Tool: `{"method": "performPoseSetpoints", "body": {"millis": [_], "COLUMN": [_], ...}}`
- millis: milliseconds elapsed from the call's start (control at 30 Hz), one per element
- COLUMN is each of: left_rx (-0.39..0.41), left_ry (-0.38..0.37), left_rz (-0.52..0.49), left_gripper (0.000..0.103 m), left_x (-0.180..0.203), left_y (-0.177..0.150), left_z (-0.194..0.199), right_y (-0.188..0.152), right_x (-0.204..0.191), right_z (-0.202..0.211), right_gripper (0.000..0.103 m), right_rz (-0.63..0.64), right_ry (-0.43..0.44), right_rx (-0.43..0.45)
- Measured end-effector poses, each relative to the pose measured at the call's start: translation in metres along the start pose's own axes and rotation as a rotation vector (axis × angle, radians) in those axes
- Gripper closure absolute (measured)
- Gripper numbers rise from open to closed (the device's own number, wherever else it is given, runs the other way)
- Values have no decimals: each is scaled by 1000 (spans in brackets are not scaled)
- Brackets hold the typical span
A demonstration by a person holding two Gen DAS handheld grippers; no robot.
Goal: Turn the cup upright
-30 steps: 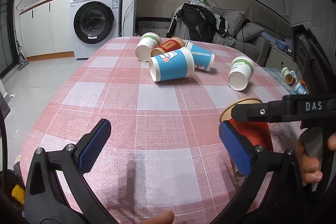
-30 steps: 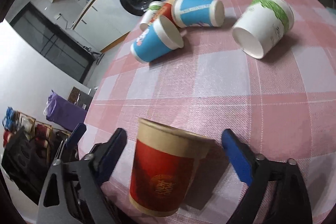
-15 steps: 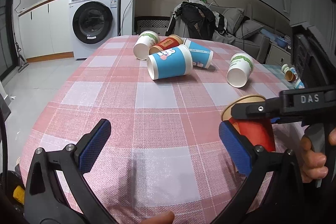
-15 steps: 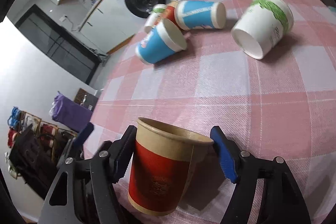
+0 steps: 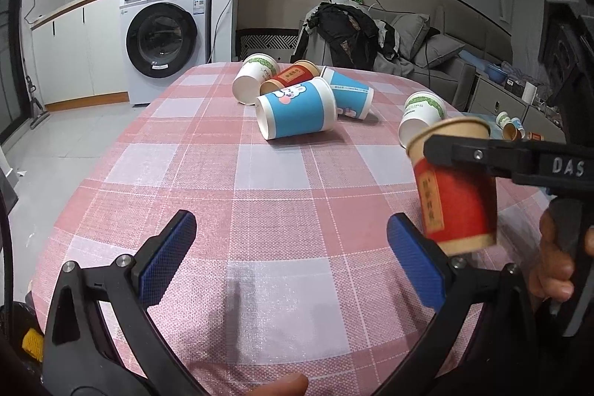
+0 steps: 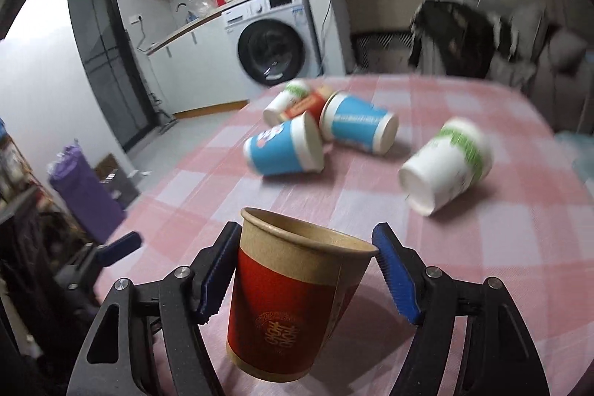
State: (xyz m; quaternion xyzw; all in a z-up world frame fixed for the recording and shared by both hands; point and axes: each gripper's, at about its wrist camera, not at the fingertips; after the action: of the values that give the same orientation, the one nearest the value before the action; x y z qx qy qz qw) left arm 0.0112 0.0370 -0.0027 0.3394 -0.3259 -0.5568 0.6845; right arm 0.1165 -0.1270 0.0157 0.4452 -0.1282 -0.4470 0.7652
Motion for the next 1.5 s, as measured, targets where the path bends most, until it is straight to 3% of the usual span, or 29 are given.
{"method": "performPoseSetpoints", "body": {"millis": [200, 533, 1133, 1400, 1500], "left_rx": [-14, -18, -32, -36, -40], "left_ry": [-1, -4, -2, -4, -8], "left_rz": [17, 19, -6, -4, 0], "left_gripper": [1, 1, 0, 1, 1], "left_x": [-3, -4, 4, 5, 5], "left_y": [1, 0, -4, -5, -5], "left_z": [-2, -3, -11, -11, -13], "right_y": [1, -8, -28, -36, -35], "right_x": [-10, -22, -22, -21, -18], "right_z": [-16, -21, 6, 9, 10], "right_gripper": [29, 29, 29, 29, 22], "right_rz": [89, 165, 168, 160, 152], "right_ry": [-132, -197, -137, -83, -54], "right_rx": [45, 60, 99, 72, 66]}}
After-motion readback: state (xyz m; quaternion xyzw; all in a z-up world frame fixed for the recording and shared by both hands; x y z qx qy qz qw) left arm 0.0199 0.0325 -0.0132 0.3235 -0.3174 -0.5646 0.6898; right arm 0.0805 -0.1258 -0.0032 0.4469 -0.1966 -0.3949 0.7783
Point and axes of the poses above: each gripper's, at about its wrist camera, not at the fingertips, and z roughly against the way its jaws point, x to its right, y to its top, and after that the axes turned 2 degrees about y, right-handed
